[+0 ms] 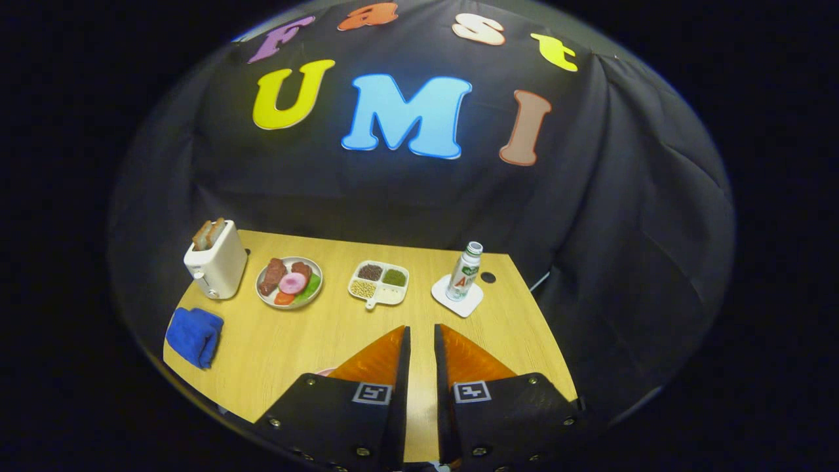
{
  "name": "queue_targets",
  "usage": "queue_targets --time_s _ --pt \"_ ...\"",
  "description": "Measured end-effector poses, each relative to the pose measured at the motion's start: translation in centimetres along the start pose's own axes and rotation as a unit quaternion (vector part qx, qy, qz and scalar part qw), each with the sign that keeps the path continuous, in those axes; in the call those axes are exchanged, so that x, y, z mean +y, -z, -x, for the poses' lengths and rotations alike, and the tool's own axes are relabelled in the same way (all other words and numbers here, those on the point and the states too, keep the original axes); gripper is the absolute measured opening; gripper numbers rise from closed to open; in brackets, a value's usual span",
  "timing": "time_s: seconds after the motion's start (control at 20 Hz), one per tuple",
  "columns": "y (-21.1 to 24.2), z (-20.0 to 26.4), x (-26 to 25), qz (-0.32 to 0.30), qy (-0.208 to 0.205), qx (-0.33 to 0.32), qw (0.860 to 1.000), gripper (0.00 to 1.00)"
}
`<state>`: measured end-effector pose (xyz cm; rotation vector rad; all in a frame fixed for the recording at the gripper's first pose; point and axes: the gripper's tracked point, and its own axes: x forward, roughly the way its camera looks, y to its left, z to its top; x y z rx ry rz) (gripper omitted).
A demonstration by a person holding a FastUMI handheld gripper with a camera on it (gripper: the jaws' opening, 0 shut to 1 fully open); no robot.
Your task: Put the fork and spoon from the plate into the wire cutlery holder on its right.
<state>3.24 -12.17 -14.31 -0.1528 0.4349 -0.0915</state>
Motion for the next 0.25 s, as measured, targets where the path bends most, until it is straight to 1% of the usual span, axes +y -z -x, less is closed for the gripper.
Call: queue_targets --time_s 0.1,0.25 --pt "-2.0 1.4 0.7 0.002 0.001 -0.042 0.999 0.20" --pt "-4.6 3.1 1.7 -0.031 -0.010 -0.099 0.995 0.20"
